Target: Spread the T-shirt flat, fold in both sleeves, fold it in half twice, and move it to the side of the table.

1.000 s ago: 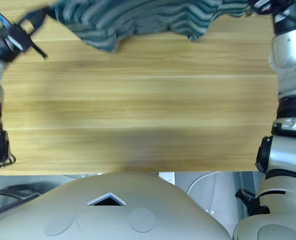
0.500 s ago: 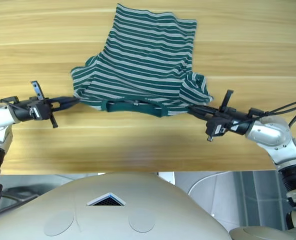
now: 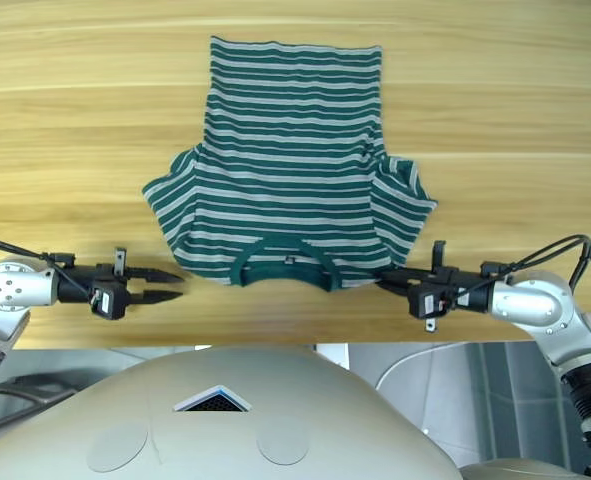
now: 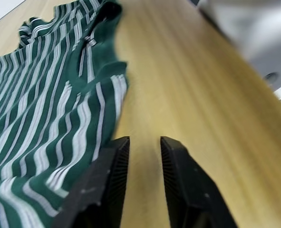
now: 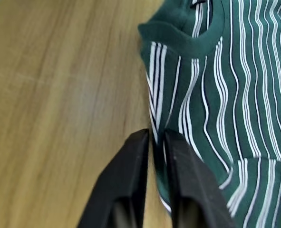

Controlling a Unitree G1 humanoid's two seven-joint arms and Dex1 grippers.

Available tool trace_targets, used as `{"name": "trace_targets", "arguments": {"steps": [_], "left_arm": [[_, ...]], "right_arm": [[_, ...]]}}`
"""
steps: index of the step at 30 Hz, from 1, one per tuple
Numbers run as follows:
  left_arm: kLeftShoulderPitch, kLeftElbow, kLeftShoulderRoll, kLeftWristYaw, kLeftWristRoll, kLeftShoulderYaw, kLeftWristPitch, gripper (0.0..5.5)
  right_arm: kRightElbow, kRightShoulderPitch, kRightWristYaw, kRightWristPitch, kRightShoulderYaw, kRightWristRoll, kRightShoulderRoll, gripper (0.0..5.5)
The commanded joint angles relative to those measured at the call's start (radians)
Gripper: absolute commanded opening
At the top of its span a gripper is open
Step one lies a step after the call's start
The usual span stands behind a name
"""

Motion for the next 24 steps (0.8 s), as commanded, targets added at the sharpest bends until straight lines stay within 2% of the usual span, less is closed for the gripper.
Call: {"name": "trace_targets", "arguments": {"steps": [1,4,7,11,14,18,21,24], "left_arm": [[0.009,-0.008,0.012,0.002,0.018,-0.007,0.019,1.84],[0.024,-0.008,0.020,-0.004,0.010,-0.009,0.018,2.36],[0.034,-0.035,0.037,-0.033,-0.086,0.000,0.019,2.88],[0.005,-0.034,0.061,-0.071,-0.316,0.121,0.034,3.56],[-0.036,0.034,0.052,-0.078,-0.349,0.208,0.007,3.93],[-0.187,0.254,0.030,0.055,-0.117,0.280,-0.011,4.49],[-0.347,0.405,-0.020,0.260,0.214,0.240,-0.017,4.49],[-0.394,0.448,-0.058,0.337,0.350,0.188,-0.042,4.49]], "right_arm": [[0.018,0.031,0.030,0.036,0.005,-0.025,-0.002,1.27],[0.049,0.030,0.033,0.043,-0.008,-0.023,-0.008,1.78],[0.050,0.056,0.036,0.019,-0.033,0.011,-0.024,2.26],[0.009,0.118,0.047,-0.073,-0.141,0.196,-0.050,2.95],[-0.016,0.166,0.075,-0.117,-0.207,0.290,-0.052,3.31],[-0.023,0.179,0.109,-0.129,-0.263,0.372,-0.033,3.31],[-0.040,0.193,0.125,-0.128,-0.272,0.412,-0.002,3.31],[-0.050,0.195,0.138,-0.121,-0.278,0.419,0.015,3.31]]}}
